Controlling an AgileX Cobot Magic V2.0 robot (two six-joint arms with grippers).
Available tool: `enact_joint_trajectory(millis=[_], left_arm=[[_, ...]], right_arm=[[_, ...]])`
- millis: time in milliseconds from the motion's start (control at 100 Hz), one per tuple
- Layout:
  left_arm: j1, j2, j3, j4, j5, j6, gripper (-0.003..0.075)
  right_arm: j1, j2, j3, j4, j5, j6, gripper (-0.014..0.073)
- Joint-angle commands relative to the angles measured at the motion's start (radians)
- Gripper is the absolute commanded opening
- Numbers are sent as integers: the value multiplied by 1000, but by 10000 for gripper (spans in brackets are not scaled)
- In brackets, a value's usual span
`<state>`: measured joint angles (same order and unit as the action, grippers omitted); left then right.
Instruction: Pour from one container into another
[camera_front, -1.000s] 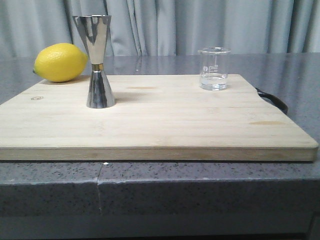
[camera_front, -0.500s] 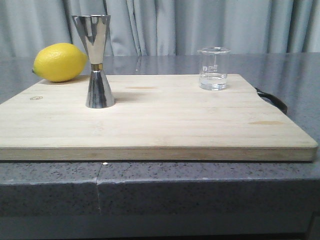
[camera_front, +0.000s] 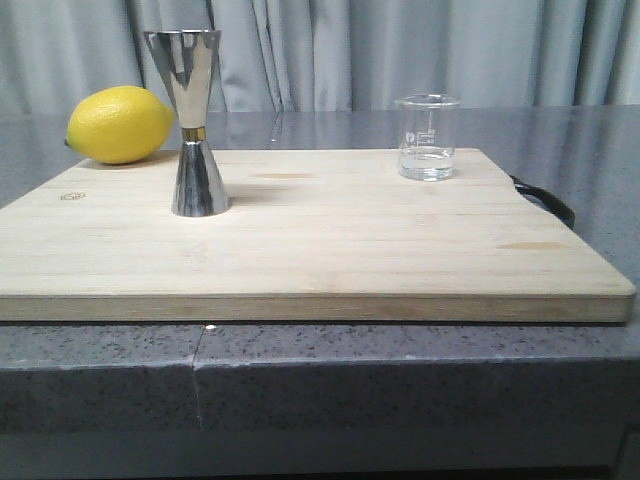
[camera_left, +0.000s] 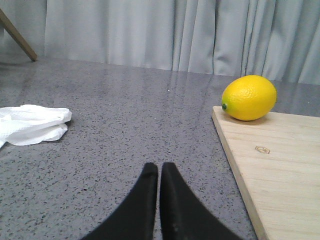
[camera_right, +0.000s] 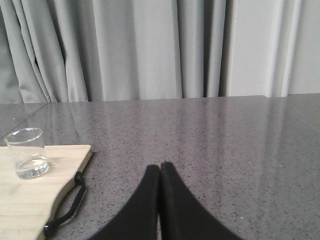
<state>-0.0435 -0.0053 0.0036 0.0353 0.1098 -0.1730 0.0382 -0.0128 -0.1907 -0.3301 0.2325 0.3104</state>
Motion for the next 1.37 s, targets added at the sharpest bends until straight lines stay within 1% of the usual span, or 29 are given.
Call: enact_joint_trajectory(millis=[0, 20, 50, 60, 100, 160, 380, 450, 550, 600, 750, 900, 1360], left_arm=[[1, -22, 36, -10, -73, 1, -19], [1, -22, 36, -10, -73, 1, -20], [1, -22, 36, -10, -73, 1, -19], [1, -22, 36, -10, -73, 1, -19], [1, -22, 36, -10, -73, 1, -19], [1, -22, 36, -10, -73, 1, -20], [1, -22, 36, -10, -73, 1, -20], [1, -22, 36, -10, -73, 1, -20], [1, -22, 36, -10, -73, 1, -19], [1, -22, 36, -10, -73, 1, -19], [1, -22, 36, -10, -73, 1, -20], [1, -22, 36, -10, -73, 1, -20], [1, -22, 36, -10, -73, 1, -19]], right_arm=[[-4, 18, -11, 8, -83, -1, -75], [-4, 16, -8, 73, -81, -1, -75], [-4, 12, -5, 131, -78, -1, -75], [-4, 8, -6, 172, -73, -1, -75], [-4, -7, 1, 227, -73, -60, -75], [-4, -18, 18, 222, -84, -101, -75], [-4, -16, 111, 217, -103, -110, -75], [-4, -16, 163, 217, -152, -114, -75], [-4, -16, 235, 217, -261, -139, -75], [-4, -16, 227, 217, -220, -154, -75], [-4, -16, 230, 217, -240, -243, -75], [-4, -16, 230, 237, -214, -243, -75], [-4, -16, 230, 237, -214, -243, -75]])
